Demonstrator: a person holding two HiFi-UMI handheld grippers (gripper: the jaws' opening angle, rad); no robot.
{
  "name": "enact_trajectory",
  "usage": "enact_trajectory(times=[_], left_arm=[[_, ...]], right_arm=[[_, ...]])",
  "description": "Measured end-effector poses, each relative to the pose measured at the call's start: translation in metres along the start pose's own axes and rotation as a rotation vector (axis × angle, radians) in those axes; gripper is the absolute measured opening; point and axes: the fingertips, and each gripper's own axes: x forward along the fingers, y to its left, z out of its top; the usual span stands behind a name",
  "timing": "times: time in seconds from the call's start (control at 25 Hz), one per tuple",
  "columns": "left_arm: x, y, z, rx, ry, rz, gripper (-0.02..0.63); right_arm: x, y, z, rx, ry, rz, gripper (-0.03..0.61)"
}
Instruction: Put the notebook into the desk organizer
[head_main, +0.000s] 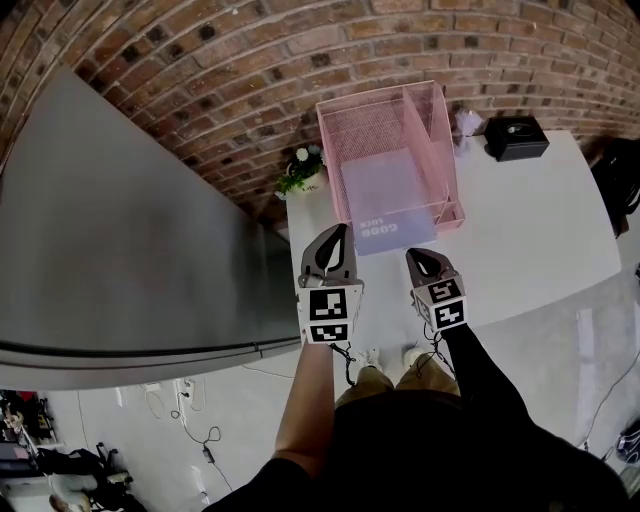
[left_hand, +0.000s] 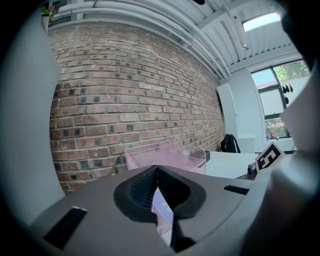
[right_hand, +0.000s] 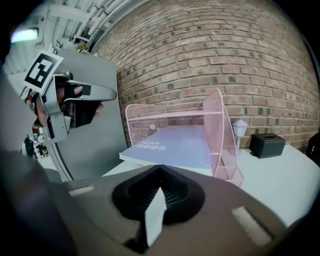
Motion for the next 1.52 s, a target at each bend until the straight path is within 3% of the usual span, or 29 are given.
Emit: enact_trajectory(times=[1.52], left_arm=[[0.020, 0.073, -0.004, 0.006, 0.017, 0.064, 0.009]], right_arm=[[0.067, -0.009, 0.036, 0.041, -0.043, -0.051, 0.000]])
